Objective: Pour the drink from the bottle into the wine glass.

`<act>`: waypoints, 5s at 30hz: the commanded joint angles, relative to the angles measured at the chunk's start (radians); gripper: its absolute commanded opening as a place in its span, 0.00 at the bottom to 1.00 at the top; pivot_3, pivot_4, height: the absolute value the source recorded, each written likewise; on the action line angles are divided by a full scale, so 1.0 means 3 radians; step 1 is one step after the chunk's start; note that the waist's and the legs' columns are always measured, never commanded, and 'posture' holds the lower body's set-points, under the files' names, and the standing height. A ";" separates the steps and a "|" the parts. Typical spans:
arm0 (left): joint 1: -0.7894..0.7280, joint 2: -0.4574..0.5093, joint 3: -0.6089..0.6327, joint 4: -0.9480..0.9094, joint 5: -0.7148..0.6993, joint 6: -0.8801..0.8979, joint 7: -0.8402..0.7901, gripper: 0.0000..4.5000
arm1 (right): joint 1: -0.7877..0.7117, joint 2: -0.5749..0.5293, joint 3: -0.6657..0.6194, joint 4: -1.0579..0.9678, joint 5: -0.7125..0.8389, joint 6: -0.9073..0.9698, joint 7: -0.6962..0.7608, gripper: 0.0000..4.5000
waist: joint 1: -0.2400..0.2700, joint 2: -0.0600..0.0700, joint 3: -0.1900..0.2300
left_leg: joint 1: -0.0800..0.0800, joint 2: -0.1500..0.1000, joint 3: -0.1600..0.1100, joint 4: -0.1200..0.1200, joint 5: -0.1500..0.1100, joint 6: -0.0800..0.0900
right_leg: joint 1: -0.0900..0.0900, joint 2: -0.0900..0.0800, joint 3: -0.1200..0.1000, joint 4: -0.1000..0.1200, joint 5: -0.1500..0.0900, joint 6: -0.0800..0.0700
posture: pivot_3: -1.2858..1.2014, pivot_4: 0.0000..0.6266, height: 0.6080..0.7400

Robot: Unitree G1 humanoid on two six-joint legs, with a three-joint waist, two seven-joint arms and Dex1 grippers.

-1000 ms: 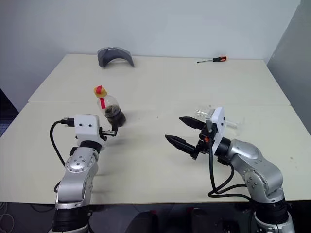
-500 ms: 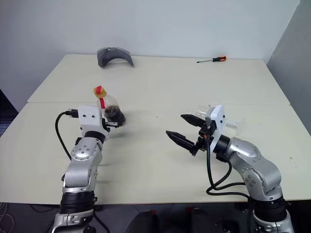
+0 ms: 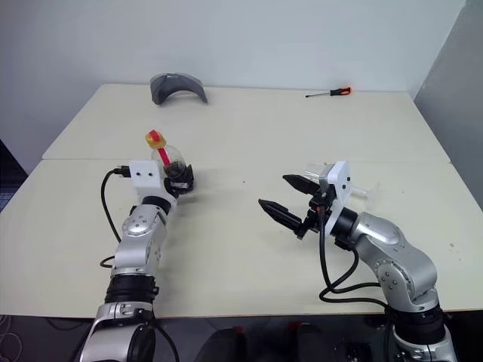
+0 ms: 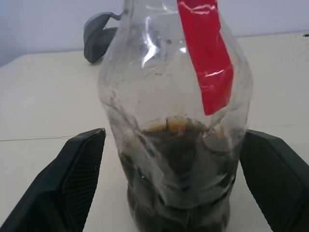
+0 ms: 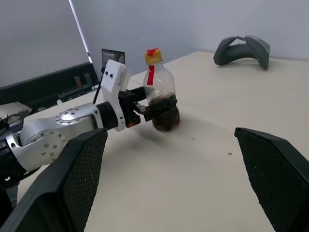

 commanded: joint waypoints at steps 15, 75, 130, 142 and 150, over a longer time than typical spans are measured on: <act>-0.0545 0.0109 0.0005 0.0906 -0.0013 -0.0689 0.0005 1.00 | -0.0012 0.0027 -0.0012 -0.0222 0.0078 0.0009 -0.0128 1.00 | -0.0001 0.0000 0.0000 | -0.0001 0.0000 0.0000 0.0000 0.0000 -0.0001 | -0.0001 0.0000 -0.0001 0.0000 0.0000 0.0000 | 0.52 0.24 1.00; -0.0625 0.0518 -0.0677 -0.0551 -0.0774 0.0823 -0.2357 0.27 | -0.1878 0.0760 0.0414 0.1394 -0.0722 -0.0118 -0.0085 1.00 | -0.0086 0.0004 0.0003 | -0.0009 -0.0001 0.0002 0.0006 0.0009 -0.0016 | -0.0008 -0.0003 0.0000 0.0002 0.0000 -0.0001 | 0.52 0.24 1.00; -0.0226 0.0580 -0.0809 -0.1635 -0.1182 0.1458 -0.2858 0.25 | -0.2046 0.0466 0.0519 0.1670 -0.0501 -0.0290 0.1531 0.29 | -0.0092 0.0007 0.0005 | -0.0011 0.0000 0.0001 0.0003 0.0005 -0.0008 | -0.0011 -0.0002 0.0001 0.0001 0.0000 -0.0001 | 0.52 0.24 1.00; -0.0016 0.0828 -0.0683 -0.2468 -0.1719 0.2113 -0.2779 0.24 | -0.2220 0.0438 0.0640 0.1915 -0.0474 -0.0476 0.2411 0.29 | -0.0092 0.0011 0.0008 | -0.0009 0.0001 -0.0001 0.0003 0.0002 -0.0003 | -0.0011 -0.0002 0.0000 0.0002 0.0000 -0.0001 | 0.52 0.24 1.00; 0.0042 0.0787 -0.0624 -0.2417 -0.1727 0.2126 -0.2583 0.23 | -0.2204 0.0427 0.0430 0.1843 -0.0427 -0.0163 0.2070 0.81 | -0.0091 0.0014 0.0009 | -0.0010 0.0000 -0.0001 0.0003 0.0006 -0.0010 | -0.0011 -0.0003 0.0000 0.0002 0.0000 -0.0001 | 0.52 0.24 1.00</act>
